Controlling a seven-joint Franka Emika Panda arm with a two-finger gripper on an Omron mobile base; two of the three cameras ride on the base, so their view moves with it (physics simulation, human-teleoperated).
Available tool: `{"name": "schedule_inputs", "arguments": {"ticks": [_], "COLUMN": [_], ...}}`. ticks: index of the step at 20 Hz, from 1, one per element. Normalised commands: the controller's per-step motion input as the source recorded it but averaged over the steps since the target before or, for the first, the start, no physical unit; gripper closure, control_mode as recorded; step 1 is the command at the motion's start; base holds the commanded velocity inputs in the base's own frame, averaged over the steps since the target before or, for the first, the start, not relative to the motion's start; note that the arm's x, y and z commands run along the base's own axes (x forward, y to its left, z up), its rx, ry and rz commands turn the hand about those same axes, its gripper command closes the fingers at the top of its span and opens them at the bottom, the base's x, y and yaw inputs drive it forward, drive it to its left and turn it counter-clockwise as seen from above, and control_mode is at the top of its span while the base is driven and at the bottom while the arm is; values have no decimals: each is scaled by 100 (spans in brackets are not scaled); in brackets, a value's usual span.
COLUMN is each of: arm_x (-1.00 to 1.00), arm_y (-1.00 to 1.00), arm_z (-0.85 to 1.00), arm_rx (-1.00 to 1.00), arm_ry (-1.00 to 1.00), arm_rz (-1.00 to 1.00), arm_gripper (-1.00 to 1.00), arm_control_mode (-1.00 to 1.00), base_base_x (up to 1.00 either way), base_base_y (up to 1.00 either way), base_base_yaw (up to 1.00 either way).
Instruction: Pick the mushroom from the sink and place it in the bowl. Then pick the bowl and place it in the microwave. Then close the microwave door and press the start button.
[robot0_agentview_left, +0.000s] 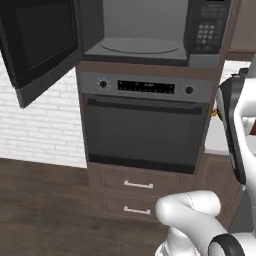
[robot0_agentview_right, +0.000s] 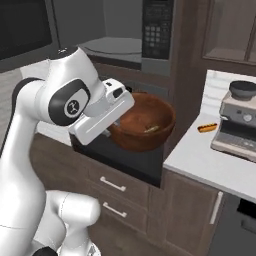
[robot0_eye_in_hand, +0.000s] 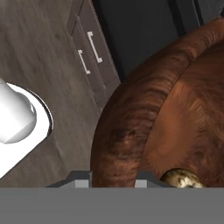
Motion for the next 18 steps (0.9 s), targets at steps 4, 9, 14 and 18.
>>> {"name": "schedule_inputs", "arguments": {"ticks": [4, 9, 14, 18], "arm_x": [0, 0, 0, 0], "arm_y": [0, 0, 0, 0], "arm_z": [0, 0, 0, 0], "arm_rx": [0, 0, 0, 0], "arm_ry": [0, 0, 0, 0], "arm_rz": [0, 0, 0, 0], "arm_gripper": [100, 100, 100, 100], "arm_control_mode": [100, 100, 100, 100], "base_base_x": [98, 72, 52, 66], "base_base_y": [100, 100, 85, 13], "base_base_yaw": [-21, -25, -20, -2]}}
